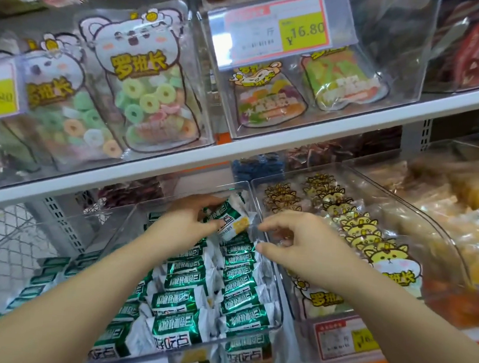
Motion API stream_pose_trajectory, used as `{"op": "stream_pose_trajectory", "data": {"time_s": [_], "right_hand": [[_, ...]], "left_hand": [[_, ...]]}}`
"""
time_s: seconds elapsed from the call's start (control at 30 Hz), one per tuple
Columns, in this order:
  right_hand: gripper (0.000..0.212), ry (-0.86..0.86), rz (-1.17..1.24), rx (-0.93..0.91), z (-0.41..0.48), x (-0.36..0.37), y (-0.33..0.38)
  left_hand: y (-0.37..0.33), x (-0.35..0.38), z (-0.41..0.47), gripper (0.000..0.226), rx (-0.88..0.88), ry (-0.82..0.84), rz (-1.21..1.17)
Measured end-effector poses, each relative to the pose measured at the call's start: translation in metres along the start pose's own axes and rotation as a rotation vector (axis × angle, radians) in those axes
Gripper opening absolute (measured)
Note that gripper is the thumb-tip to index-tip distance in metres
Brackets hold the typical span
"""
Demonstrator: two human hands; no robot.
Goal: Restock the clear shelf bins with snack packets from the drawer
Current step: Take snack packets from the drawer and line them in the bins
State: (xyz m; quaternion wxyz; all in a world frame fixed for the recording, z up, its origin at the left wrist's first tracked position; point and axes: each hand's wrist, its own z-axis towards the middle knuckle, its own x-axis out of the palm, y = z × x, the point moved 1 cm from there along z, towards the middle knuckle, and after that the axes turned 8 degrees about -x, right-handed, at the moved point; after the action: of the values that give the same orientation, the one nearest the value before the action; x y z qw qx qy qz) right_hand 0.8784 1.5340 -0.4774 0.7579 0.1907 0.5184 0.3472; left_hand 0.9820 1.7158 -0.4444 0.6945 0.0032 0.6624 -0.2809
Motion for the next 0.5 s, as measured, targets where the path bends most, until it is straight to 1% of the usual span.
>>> {"op": "stream_pose_trajectory", "data": {"time_s": [0.13,0.27,0.33,0.5], "right_hand": [[0.036,0.01,0.017,-0.007,0.002,-0.001,-0.002],[0.032,0.002,0.034,-0.007,0.003,0.0,-0.004],[0.032,-0.002,0.036,-0.01,0.004,0.0,-0.005],[0.034,-0.004,0.035,-0.008,0.003,0.0,-0.004]], "left_hand": [[0.001,-0.003,0.023,0.048,-0.024,0.042,0.064],[-0.002,0.01,0.041,0.046,-0.02,0.162,0.191],[-0.005,0.021,0.047,0.043,-0.019,0.153,0.226],[-0.004,0.039,0.052,0.041,-0.049,0.056,0.251]]}}
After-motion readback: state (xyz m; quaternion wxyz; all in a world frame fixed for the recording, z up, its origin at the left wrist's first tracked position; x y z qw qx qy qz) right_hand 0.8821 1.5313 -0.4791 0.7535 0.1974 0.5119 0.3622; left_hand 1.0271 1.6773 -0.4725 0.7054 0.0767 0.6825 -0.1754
